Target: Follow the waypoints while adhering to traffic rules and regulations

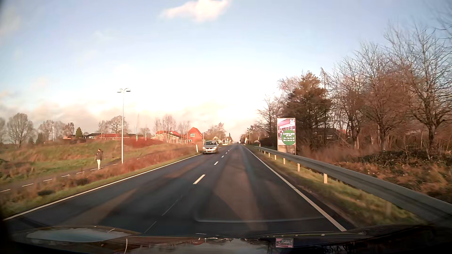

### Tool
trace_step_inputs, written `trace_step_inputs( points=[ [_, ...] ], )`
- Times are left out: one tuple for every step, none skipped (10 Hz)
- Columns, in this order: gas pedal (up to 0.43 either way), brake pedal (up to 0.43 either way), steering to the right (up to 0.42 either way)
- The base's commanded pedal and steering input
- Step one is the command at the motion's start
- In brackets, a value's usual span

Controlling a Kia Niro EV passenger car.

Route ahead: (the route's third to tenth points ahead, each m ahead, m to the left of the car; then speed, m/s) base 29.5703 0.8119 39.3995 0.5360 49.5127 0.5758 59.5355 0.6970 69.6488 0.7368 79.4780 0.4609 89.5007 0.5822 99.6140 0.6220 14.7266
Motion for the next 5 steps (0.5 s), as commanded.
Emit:
trace_step_inputs(
  points=[
    [0.177,0.000,0.005],
    [0.177,0.000,0.004],
    [0.177,0.000,0.005],
    [0.177,0.000,0.005],
    [0.177,0.000,0.005]
  ],
)
